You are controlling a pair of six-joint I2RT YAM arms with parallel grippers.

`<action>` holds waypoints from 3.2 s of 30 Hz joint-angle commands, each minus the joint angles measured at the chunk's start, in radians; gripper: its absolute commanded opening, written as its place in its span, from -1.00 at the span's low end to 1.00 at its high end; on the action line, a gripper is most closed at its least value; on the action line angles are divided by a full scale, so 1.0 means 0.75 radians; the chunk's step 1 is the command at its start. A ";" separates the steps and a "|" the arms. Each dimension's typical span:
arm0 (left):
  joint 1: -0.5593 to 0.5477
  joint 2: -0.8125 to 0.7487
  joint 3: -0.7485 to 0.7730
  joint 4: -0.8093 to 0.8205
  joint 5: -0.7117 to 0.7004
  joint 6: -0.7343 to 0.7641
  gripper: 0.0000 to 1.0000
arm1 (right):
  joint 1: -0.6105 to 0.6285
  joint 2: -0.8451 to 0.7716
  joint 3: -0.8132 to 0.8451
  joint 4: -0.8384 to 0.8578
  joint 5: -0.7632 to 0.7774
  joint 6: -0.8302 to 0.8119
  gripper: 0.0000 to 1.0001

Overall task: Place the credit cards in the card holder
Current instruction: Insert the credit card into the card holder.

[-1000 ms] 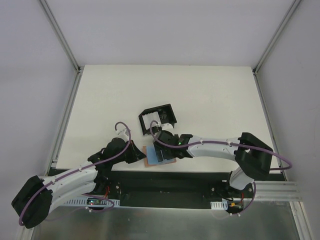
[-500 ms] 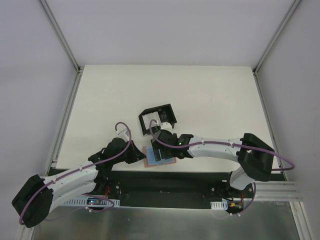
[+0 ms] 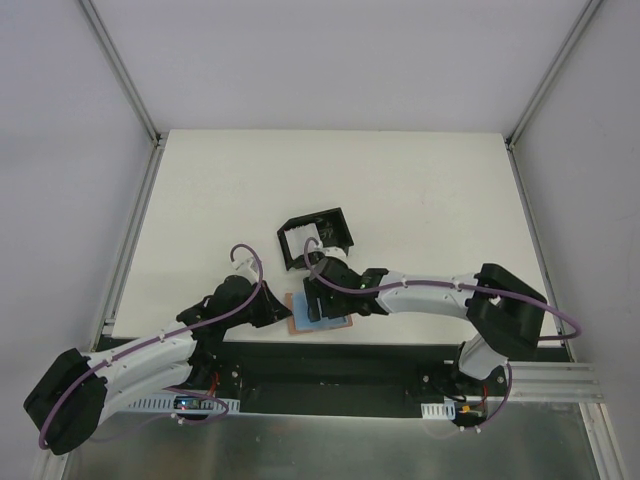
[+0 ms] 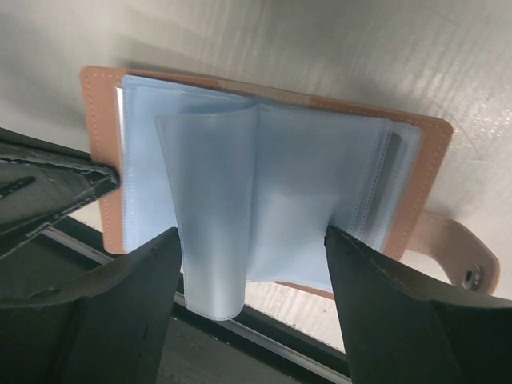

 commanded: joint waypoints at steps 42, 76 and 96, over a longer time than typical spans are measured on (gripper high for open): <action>0.000 0.062 -0.092 0.075 -0.069 -0.068 -1.00 | -0.126 -0.219 -0.272 0.355 -0.179 0.026 0.46; 0.008 0.244 -0.025 0.087 -0.093 -0.037 -1.00 | -0.121 -0.376 -0.294 0.618 -0.403 -0.031 0.40; 0.008 0.230 -0.011 0.079 -0.061 0.004 -1.00 | -0.189 -0.256 -0.356 0.379 -0.191 0.063 0.30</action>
